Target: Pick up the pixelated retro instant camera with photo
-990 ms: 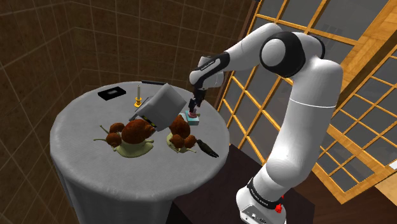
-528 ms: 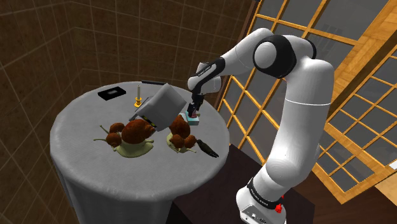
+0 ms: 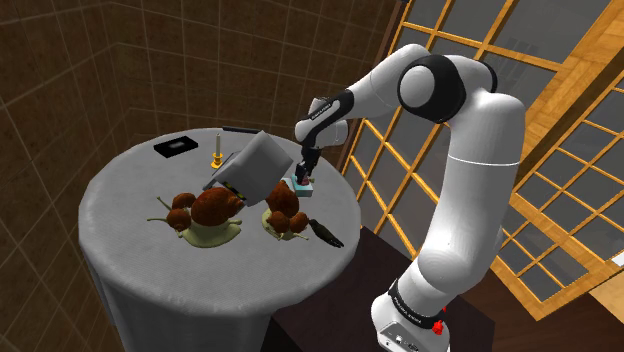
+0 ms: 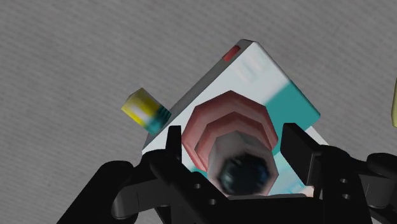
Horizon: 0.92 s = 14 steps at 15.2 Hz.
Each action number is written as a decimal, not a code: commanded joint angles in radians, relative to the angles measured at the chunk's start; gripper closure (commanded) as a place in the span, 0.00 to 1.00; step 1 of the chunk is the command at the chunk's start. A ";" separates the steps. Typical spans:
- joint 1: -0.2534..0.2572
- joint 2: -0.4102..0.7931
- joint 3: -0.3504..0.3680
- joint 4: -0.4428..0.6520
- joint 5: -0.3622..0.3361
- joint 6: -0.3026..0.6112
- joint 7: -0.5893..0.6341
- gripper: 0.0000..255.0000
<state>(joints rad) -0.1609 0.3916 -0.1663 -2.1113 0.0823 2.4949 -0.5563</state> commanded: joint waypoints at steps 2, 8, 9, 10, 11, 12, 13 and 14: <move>0.000 0.003 0.000 -0.002 0.000 0.004 -0.001 1.00; 0.007 -0.059 -0.009 0.002 -0.016 -0.061 0.010 1.00; 0.008 -0.069 -0.010 0.004 -0.019 -0.073 0.011 1.00; 0.008 -0.078 -0.012 0.005 -0.022 -0.084 0.013 1.00; 0.009 -0.088 -0.013 0.007 -0.024 -0.095 0.015 1.00; 0.010 -0.097 -0.014 0.009 -0.027 -0.107 0.016 1.00; 0.011 -0.107 -0.015 0.012 -0.029 -0.118 0.018 1.00; 0.012 -0.116 -0.016 0.014 -0.032 -0.130 0.020 1.00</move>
<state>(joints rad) -0.1496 0.2844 -0.1813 -2.1001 0.0527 2.3766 -0.5378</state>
